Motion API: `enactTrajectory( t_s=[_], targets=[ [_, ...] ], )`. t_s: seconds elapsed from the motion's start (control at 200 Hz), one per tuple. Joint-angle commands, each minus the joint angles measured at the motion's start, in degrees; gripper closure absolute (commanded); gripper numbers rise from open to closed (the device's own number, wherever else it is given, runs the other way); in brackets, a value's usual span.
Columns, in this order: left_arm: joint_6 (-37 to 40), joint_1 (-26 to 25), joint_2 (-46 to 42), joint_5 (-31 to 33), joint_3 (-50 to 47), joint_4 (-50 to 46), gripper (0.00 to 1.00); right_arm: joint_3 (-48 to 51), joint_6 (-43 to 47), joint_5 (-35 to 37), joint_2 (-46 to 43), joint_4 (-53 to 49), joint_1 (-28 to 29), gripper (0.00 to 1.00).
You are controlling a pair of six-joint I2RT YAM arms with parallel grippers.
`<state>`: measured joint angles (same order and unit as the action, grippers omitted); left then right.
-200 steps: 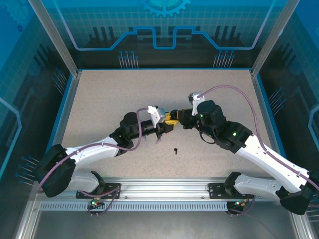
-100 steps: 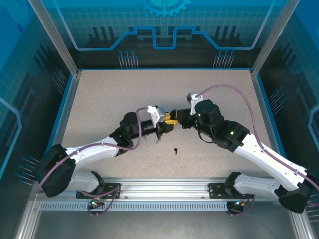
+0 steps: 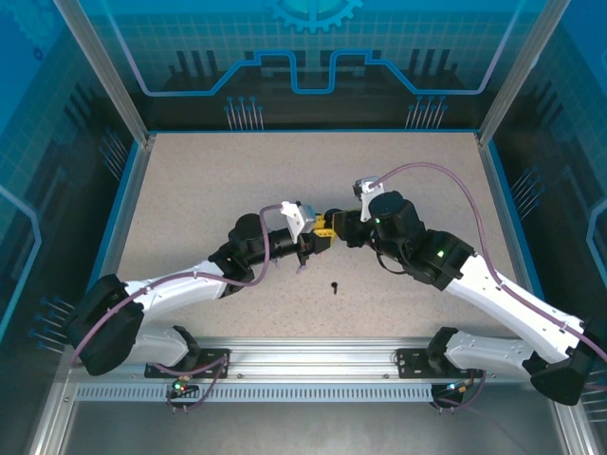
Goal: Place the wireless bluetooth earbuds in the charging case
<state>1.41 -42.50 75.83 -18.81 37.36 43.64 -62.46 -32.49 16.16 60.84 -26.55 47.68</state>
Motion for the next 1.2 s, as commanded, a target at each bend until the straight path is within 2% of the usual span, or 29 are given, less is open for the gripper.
enactTrajectory(
  t_s=[0.0,0.125,0.245,0.585,0.745,1.086,1.196],
  targets=[
    [-0.2,-0.3,0.5,0.5,1.7,2.1,1.0,-0.7,0.3,-0.5,-0.3,-1.4,1.0,0.69],
    [0.0,-0.4,0.6,0.4,1.6,2.2,1.0,-1.7,0.7,-0.7,-0.8,-1.6,1.0,0.63],
    [0.1,-0.3,0.5,0.5,1.4,2.3,1.0,-3.2,1.6,-0.7,-1.9,-2.5,1.0,0.53],
    [1.6,-0.3,-1.1,0.8,-0.2,2.4,1.0,-3.1,4.1,-1.7,-10.0,-6.7,-1.1,0.28],
    [3.0,-0.3,-2.0,-0.4,-1.0,3.0,1.0,-0.9,3.8,-2.9,-12.2,-7.6,-2.7,0.27],
    [8.5,-0.4,-4.0,-4.7,-2.6,4.5,1.0,-5.5,4.5,-17.8,-7.9,-6.5,-6.2,0.27],
    [8.7,-0.4,-4.3,-5.5,-2.2,4.1,1.0,-7.3,4.5,-20.6,-5.7,-6.3,-6.3,0.27]
  ],
)
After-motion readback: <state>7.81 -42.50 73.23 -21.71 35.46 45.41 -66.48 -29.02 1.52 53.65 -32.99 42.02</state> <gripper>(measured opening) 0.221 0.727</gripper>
